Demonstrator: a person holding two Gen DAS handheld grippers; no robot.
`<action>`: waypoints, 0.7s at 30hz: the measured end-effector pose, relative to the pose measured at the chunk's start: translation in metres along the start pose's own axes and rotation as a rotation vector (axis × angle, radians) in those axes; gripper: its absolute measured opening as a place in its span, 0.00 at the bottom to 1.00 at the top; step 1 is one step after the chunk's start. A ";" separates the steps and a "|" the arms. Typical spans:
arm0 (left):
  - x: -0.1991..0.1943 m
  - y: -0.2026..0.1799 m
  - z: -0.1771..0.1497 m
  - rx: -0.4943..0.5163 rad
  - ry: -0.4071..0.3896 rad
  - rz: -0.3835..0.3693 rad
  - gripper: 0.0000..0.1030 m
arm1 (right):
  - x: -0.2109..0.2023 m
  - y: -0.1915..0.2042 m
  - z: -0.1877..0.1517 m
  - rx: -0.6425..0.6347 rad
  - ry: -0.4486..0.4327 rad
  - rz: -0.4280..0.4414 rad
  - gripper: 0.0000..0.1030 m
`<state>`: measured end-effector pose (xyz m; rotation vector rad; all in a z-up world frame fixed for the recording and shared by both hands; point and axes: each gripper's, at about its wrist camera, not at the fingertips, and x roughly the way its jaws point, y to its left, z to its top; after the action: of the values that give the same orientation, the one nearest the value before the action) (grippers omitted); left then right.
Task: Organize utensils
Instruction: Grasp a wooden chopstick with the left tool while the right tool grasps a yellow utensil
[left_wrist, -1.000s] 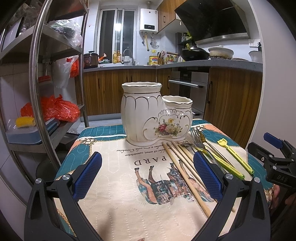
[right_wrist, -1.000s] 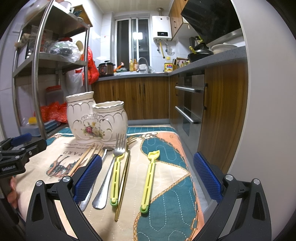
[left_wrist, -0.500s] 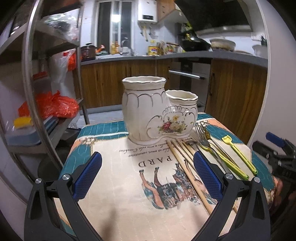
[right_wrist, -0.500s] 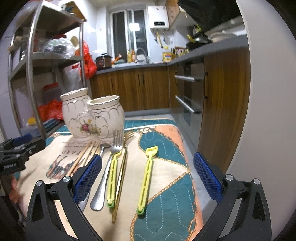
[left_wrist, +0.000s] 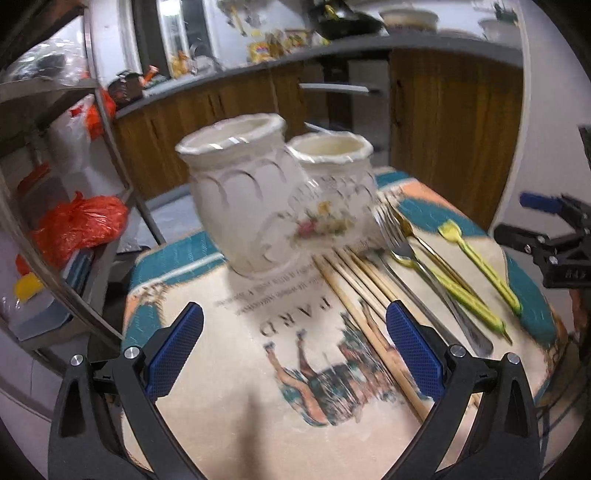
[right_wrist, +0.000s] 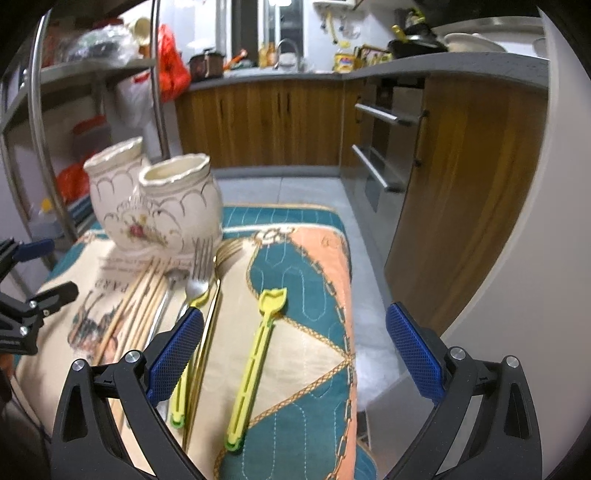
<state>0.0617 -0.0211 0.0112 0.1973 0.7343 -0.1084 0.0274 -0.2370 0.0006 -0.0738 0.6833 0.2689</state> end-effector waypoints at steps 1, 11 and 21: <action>0.001 -0.003 -0.002 0.007 0.010 -0.030 0.95 | 0.000 0.000 -0.001 -0.007 0.009 0.002 0.95; 0.011 -0.022 -0.014 -0.004 0.114 -0.080 0.88 | 0.017 -0.002 -0.002 -0.025 0.107 0.020 0.93; 0.013 -0.030 -0.025 -0.061 0.160 -0.109 0.60 | 0.033 0.005 -0.001 -0.020 0.177 0.058 0.56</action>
<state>0.0498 -0.0453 -0.0195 0.1079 0.9067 -0.1752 0.0494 -0.2251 -0.0209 -0.0977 0.8600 0.3274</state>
